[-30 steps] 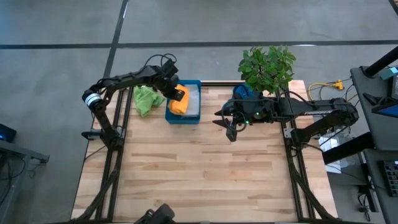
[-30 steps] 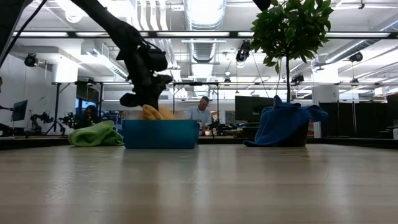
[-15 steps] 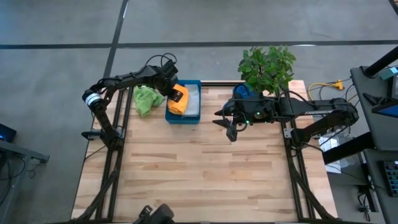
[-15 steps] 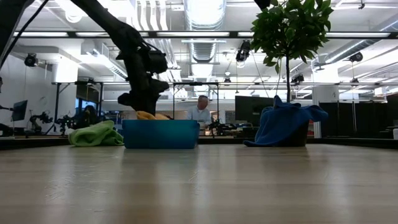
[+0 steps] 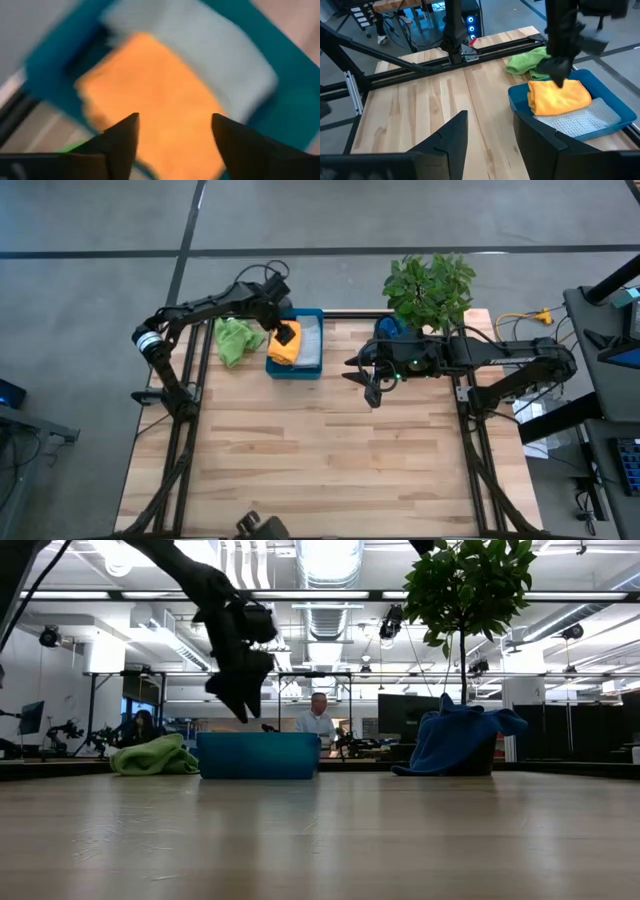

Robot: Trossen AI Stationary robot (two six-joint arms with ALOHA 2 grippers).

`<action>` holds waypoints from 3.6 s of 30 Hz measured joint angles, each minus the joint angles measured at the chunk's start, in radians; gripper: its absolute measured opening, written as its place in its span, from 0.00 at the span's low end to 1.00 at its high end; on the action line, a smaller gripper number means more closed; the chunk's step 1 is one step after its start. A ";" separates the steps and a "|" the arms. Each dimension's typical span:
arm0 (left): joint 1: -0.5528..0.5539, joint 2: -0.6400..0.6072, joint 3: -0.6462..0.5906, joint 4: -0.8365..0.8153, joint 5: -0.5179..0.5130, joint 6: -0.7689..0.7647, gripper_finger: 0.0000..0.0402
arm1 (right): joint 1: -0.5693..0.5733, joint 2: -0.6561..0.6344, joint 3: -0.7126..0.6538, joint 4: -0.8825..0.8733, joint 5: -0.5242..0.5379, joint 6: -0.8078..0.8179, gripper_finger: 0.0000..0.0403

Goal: Fold microfiber towels
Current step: Put the orange microfiber cloth into the blue bin, then fold the green microfiber cloth

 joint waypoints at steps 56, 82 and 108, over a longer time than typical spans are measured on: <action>-0.087 0.217 0.199 -0.147 -0.140 0.362 0.00 | -0.015 0.001 0.000 0.044 0.000 0.002 0.38; 0.031 0.357 0.389 -0.221 -0.151 0.394 0.00 | -0.024 0.000 -0.002 0.014 0.000 0.004 0.36; 0.134 -0.494 -0.095 -0.165 -0.047 0.134 0.04 | -0.125 0.013 -0.021 0.224 -0.004 0.081 0.32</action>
